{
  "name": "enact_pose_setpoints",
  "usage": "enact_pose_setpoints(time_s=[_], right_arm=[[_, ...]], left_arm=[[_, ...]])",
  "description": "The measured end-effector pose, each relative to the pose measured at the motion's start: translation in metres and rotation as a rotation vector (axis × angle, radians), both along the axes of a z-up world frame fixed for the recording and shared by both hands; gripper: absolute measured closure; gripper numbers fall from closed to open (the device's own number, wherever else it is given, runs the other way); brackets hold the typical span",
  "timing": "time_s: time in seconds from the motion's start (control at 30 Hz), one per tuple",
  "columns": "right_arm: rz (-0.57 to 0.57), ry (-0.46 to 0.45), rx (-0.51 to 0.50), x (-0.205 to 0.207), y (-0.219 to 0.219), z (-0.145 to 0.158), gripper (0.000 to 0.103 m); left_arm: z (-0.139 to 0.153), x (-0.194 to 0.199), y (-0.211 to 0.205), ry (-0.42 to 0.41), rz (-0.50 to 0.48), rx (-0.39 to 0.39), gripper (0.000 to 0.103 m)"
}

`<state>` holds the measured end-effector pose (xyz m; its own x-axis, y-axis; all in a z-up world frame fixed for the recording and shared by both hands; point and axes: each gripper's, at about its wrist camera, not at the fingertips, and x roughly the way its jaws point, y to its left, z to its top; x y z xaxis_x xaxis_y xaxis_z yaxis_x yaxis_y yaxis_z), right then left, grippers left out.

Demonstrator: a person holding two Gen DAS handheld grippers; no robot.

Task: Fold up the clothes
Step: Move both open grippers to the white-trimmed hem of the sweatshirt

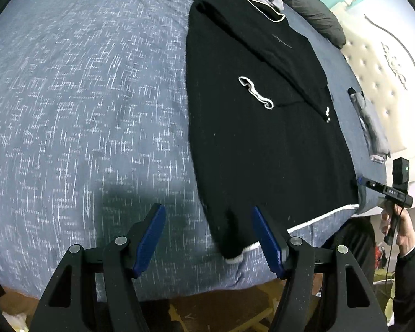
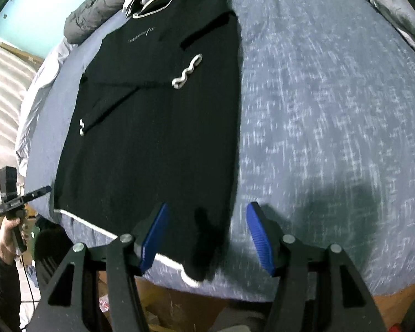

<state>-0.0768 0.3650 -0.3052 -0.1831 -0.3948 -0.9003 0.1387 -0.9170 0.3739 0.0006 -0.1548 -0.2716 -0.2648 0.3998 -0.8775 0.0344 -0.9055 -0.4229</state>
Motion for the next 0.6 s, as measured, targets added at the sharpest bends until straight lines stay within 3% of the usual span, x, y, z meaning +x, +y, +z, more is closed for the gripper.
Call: enact_pose_setpoints(time_s=[0.27, 0.6], right_arm=[[0.019, -0.037, -0.007, 0.01, -0.009, -0.01, 0.043], [0.024, -0.06, -0.014, 0.015, -0.014, -0.016, 0.043]], left_arm=[[-0.015, 0.014, 0.006, -0.046, 0.018, 0.031, 0.034], [-0.023, 0.012, 0.018, -0.034, 0.009, 0.036, 0.035]])
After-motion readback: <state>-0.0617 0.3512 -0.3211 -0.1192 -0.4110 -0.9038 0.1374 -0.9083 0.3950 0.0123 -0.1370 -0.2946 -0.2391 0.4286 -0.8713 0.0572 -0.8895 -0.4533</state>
